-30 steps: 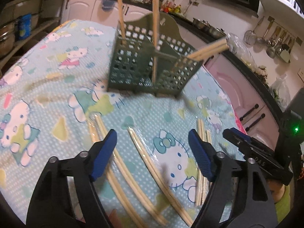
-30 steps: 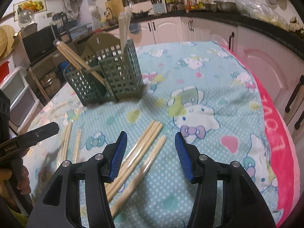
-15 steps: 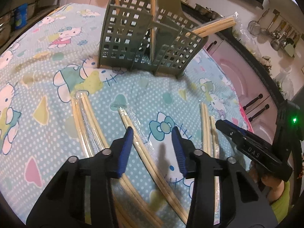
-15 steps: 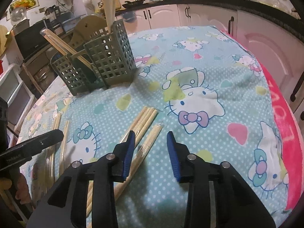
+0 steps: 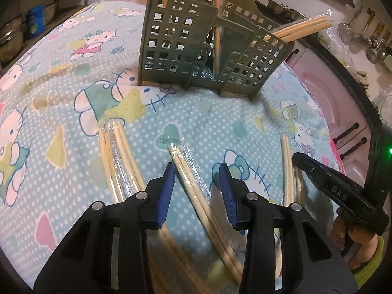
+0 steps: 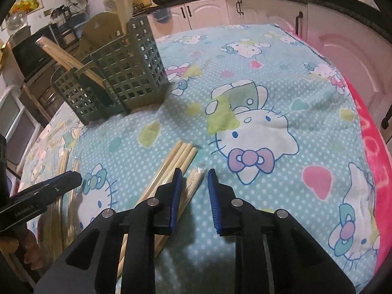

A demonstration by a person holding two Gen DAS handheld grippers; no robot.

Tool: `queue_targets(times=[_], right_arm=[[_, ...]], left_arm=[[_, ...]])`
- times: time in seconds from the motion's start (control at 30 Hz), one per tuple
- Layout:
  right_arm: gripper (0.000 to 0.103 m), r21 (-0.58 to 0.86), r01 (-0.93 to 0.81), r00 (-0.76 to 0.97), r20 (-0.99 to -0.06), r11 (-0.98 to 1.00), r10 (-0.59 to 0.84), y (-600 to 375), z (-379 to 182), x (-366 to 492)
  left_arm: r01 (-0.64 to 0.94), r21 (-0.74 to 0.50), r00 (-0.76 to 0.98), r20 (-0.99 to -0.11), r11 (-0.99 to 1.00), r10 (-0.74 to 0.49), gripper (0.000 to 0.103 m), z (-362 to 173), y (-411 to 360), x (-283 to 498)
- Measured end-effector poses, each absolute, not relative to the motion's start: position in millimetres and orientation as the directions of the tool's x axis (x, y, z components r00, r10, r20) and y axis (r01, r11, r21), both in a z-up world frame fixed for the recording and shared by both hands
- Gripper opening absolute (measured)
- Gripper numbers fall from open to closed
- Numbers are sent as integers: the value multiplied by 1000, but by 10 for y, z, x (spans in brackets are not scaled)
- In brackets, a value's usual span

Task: Organize utensils
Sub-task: 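Close the left tool on a chopstick while the right tool closes on another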

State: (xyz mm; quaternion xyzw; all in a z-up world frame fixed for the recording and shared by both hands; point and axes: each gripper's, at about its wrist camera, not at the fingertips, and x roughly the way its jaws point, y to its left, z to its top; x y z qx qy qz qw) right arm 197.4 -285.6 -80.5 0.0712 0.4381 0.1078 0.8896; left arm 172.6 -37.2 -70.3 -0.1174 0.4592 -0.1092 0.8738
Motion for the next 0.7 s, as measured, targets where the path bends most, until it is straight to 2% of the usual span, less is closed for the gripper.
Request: queue_targets(times=[0.2,0.43,0.57,0.7], right_arm=[[19,224,-131,585,-769,966,258,-2847,-836,2036],[10,249,-127,599,-752,960,274,-2884,-816,2043],[9,296,-118,605,-735,948,305,-2961,-785,2009],[9,320,-121,620,-715,940,323,-3009,-700,1950]], left_arm=[[70,-275,559,-785,959,-266,30,-716,-420,1832],[63,-210,567,-797,976,-208,29,-714,-510,1953],[33,-189,573,-801,981,-174,15,-714,-491,2008],[28,-208,576,-796,978,-186,8,-698,-443,2046]])
